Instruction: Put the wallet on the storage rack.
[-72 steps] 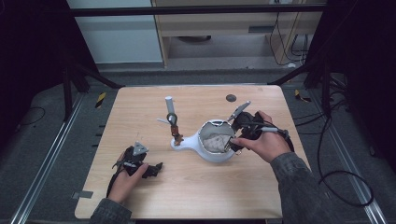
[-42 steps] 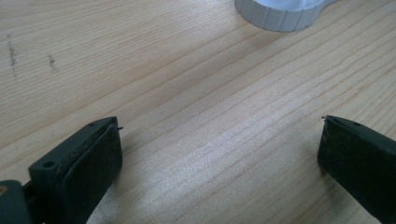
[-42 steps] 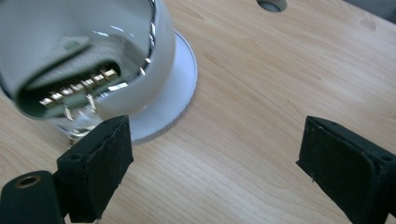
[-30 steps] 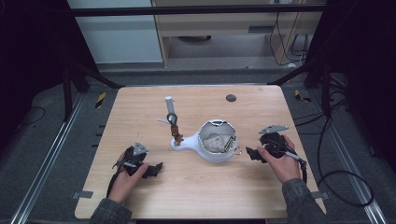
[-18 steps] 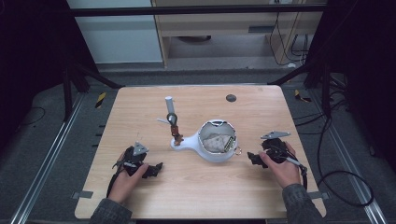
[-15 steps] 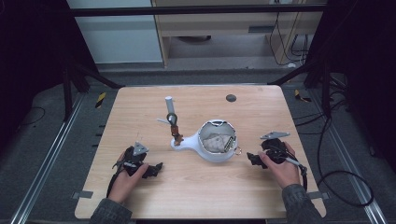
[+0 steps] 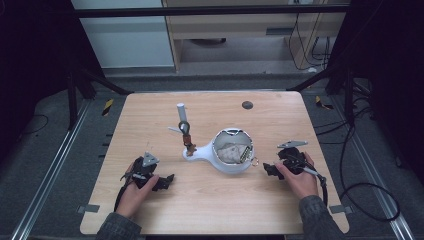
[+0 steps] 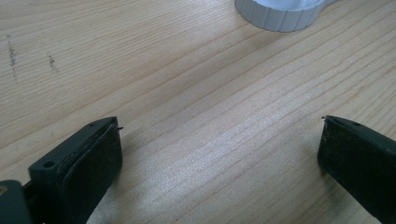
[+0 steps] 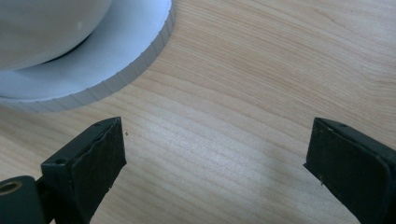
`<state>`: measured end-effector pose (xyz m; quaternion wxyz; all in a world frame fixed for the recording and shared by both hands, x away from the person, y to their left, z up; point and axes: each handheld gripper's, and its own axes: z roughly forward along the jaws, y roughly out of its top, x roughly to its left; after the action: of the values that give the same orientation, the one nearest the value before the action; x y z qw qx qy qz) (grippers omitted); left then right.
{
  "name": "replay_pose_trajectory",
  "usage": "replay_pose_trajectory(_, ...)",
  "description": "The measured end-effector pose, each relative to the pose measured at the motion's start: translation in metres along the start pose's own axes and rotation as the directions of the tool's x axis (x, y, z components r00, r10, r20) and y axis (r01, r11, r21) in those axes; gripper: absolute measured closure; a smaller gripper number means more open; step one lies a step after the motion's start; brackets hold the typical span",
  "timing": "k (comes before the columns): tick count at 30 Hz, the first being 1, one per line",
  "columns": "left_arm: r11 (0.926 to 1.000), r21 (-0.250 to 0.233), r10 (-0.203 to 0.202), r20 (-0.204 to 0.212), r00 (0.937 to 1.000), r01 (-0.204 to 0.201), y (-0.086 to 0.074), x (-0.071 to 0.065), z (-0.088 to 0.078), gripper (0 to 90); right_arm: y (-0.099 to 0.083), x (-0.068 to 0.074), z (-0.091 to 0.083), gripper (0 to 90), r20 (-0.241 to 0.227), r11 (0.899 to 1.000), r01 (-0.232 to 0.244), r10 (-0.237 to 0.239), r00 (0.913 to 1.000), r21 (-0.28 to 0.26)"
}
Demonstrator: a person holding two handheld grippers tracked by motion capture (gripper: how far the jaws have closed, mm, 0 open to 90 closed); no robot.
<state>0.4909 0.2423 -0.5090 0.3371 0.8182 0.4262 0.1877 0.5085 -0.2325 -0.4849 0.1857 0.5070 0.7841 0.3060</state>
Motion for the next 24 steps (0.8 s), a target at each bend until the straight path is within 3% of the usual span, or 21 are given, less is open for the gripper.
replay_pose_trajectory(7, 1.0000, 0.000, -0.001, 0.000, 1.0000, 0.001, 0.000, 0.000, 0.000, 0.0, -0.002, 0.000, 0.009, 4.6, 0.022, 1.000, -0.015, 0.015, 0.9996, 0.012)
replay_pose_trajectory(24, 1.0000, 0.000, -0.001, 0.000, 1.0000, 0.001, 0.000, 0.000, 0.000, 0.0, -0.006, 0.003, 0.019, 4.6, 0.019, 0.999, -0.041, 0.041, 0.9990, -0.003)
